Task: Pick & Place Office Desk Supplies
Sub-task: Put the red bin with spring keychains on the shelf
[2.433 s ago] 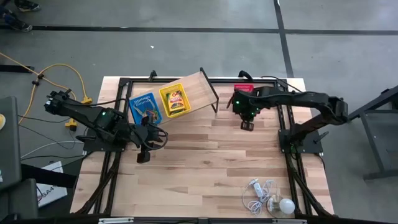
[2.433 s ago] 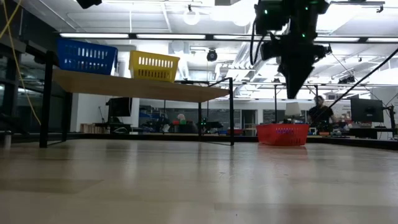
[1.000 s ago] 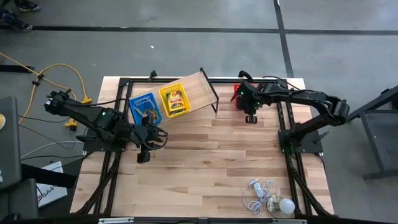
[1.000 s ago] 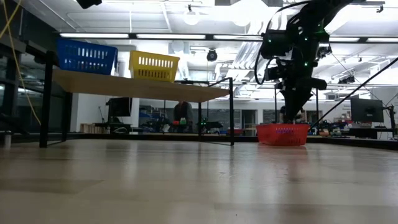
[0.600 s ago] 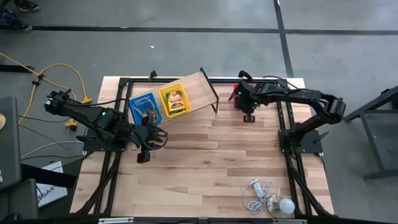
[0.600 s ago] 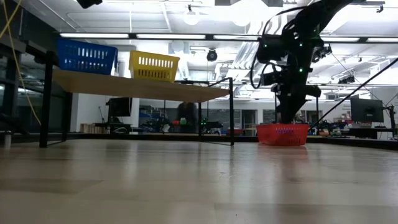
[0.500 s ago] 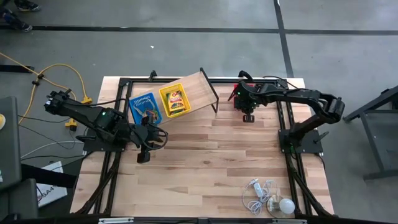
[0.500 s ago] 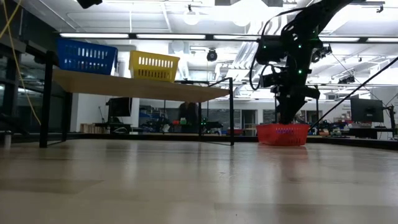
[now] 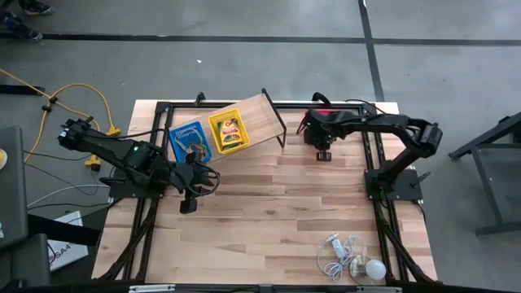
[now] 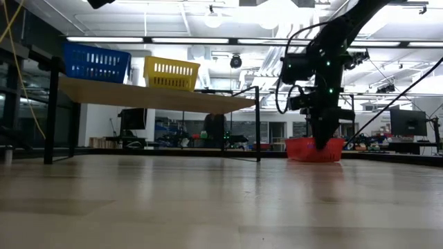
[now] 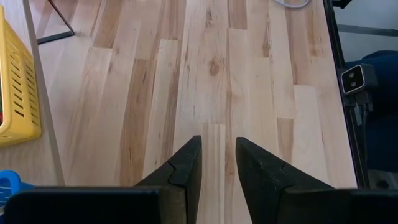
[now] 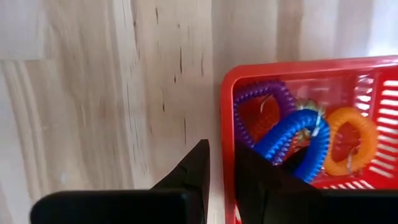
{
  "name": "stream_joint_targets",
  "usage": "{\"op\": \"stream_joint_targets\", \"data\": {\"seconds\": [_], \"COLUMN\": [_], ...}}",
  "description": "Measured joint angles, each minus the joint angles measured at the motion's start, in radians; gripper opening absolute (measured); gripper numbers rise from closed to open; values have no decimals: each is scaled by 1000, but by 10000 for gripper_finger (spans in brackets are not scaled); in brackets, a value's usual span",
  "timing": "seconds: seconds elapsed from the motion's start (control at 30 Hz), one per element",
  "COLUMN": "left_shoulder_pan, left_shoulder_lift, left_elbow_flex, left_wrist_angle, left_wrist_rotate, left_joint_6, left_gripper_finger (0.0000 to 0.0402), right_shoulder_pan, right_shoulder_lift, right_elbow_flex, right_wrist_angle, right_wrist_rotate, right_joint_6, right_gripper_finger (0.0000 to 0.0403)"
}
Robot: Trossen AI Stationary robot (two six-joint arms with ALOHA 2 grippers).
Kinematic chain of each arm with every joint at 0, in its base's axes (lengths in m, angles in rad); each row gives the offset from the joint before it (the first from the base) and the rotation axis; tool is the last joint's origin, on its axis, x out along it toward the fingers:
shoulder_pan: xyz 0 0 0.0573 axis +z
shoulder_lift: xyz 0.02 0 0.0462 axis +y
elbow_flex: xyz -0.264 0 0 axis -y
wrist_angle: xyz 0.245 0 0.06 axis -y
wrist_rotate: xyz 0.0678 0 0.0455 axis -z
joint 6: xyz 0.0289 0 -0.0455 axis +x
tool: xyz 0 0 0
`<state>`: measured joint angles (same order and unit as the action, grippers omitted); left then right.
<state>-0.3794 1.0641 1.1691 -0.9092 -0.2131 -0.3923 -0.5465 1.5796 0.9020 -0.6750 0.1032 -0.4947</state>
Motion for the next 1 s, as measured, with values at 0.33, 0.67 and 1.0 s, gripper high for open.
{"op": "stream_joint_targets", "data": {"seconds": [0.33, 0.67, 1.0], "left_shoulder_pan": [0, 0, 0], "left_shoulder_lift": [0, 0, 0], "left_elbow_flex": [0, 0, 0], "left_wrist_angle": [-1, -2, -2], "left_wrist_rotate": [0, 0, 0], "left_joint_6": [0, 0, 0], "left_gripper_finger": [94, 94, 94], "right_shoulder_pan": [0, 1, 53], "right_shoulder_lift": [22, 12, -65], "right_elbow_flex": [0, 0, 118], "right_wrist_angle": [2, -1, -187], "right_wrist_rotate": [-5, 43, 79], "right_joint_6": [4, 42, 99], "right_gripper_finger": [20, 3, 3]}}
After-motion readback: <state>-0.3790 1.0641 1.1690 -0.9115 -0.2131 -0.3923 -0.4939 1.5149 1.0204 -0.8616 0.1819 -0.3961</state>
